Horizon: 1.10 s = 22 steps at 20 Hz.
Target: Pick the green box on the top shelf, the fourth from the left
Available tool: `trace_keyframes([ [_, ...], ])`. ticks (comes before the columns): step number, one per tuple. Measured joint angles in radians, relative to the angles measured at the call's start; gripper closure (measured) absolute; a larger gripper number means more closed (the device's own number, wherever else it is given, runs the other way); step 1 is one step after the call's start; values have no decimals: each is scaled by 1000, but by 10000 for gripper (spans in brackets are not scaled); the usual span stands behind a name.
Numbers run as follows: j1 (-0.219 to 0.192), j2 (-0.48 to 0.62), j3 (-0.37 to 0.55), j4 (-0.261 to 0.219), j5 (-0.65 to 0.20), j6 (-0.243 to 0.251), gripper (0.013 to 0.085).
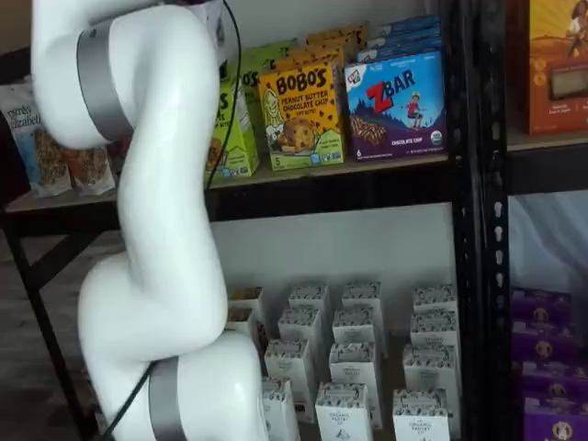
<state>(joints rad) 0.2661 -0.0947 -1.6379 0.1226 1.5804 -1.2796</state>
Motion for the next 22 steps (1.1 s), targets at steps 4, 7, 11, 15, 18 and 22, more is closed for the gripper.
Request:
trace_keyframes([
  [4,1,-2,3,0,-2,1,530],
  [7,2,-4,5,0,-2,2,530],
  [11,2,-5,6,2,-3,3,530],
  [15,2,-10,13,6,-11,3,610],
  [18,1,-13,16,9,-14,2,650],
  [22,3,-8,7,2,3,3,650],
])
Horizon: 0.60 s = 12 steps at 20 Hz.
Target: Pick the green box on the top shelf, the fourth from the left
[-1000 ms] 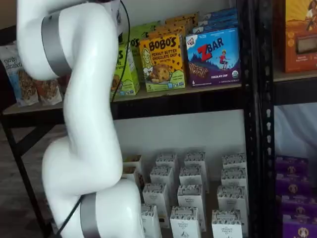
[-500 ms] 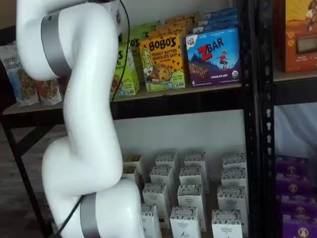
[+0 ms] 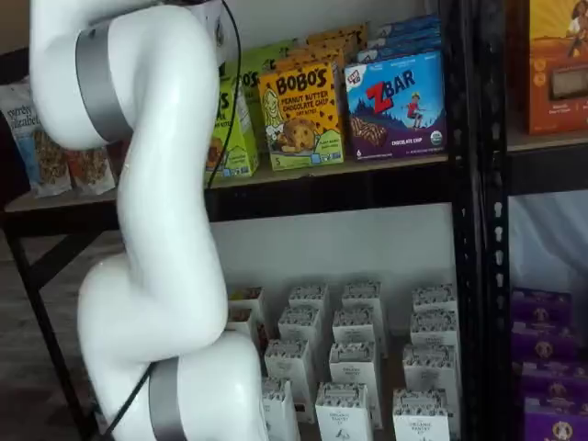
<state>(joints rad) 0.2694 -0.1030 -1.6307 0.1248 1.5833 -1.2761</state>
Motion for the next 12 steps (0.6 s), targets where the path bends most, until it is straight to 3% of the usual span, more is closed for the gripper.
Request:
trace_keyframes([
  [12,-9,-15,-21,36,69,1,650],
])
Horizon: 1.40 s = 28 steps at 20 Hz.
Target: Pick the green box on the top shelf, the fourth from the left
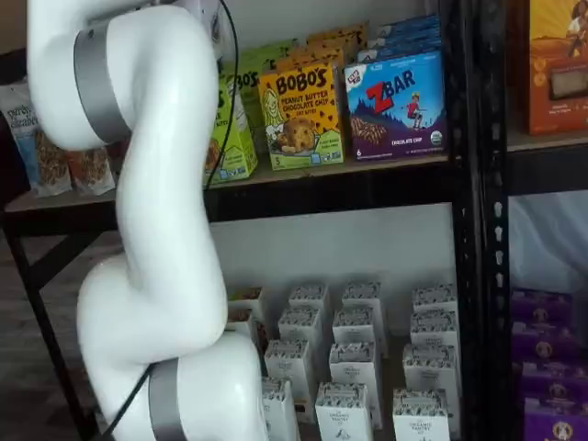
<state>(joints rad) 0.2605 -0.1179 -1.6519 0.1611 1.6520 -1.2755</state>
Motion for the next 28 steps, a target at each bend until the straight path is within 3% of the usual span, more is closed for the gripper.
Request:
trace_keyframes([
  [4,-4,-25,14,4,3,-1,650],
  [6,-9,-45,34,14,-17,-4,730],
  [22,-8,-44,-19,37,89,9,730],
  [28,-16,-96,27,50,79,6,730],
])
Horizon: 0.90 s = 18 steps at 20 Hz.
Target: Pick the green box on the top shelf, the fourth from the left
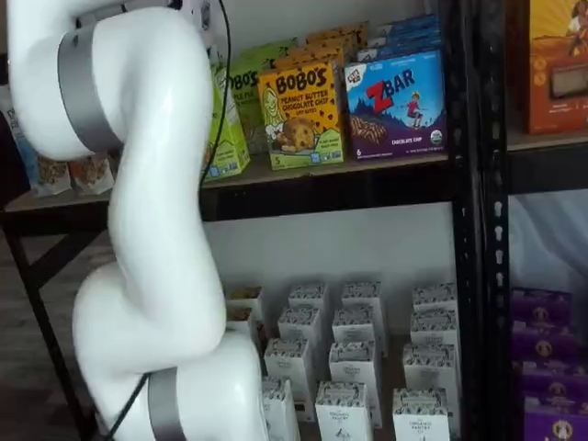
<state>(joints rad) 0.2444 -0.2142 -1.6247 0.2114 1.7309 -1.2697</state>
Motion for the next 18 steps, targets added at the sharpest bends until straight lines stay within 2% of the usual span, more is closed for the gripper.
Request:
trace_keyframes([
  [8,-30,-63,45,10,34,-23,730],
  [18,-100,-151,117,27,88,-84,730],
])
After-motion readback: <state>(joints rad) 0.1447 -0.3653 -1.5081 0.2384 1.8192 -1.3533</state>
